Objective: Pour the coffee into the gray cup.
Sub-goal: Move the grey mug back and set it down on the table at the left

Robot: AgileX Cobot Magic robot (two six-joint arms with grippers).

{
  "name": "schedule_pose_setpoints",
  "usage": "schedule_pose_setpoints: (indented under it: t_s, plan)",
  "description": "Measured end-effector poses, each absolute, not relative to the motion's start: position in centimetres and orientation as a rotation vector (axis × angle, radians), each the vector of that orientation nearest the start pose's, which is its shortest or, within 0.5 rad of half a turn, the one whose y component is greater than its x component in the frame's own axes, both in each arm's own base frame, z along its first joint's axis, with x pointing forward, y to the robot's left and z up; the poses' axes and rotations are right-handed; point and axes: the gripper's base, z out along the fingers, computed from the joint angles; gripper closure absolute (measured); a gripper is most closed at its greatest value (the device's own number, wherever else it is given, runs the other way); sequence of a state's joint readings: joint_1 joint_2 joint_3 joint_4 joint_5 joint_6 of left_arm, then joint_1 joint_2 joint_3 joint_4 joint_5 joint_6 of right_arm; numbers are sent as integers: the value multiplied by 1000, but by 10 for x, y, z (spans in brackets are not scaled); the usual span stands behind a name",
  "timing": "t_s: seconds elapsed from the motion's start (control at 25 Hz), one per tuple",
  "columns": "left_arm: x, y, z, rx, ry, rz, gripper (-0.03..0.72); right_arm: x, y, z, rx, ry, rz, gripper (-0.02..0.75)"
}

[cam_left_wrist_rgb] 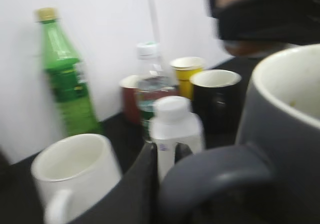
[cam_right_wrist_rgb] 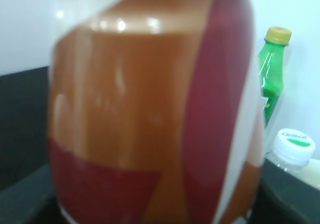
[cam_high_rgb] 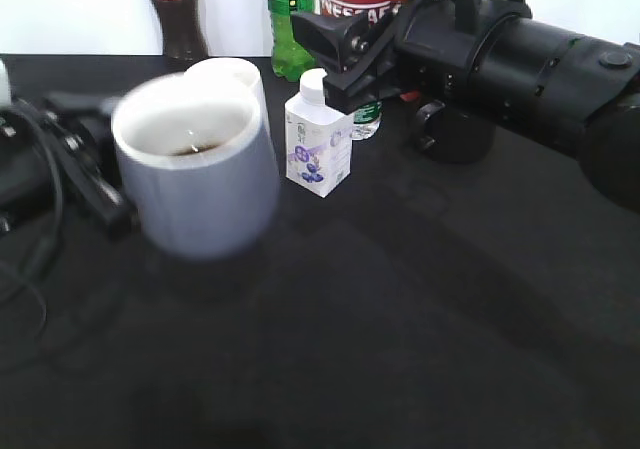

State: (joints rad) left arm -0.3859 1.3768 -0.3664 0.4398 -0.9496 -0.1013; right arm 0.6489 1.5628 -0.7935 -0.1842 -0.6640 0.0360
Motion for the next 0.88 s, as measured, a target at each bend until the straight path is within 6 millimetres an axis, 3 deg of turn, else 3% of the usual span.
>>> schedule_pose_setpoints:
  t_s: [0.12,0.32,0.44,0.88]
  plan:
    - [219,-104,221,582,1458,-277,615,261,211,262,-679,1472,512,211]
    - [246,-41,231,340,1485,-33,615,261,211,262,-679,1472,512,211]
    - [268,-19,234,275,1484,40,615,261,211,262,-679,1472,512,211]
    - [406,-22,156,304,1585,28,615,261,211,262,-679,1473,511,211]
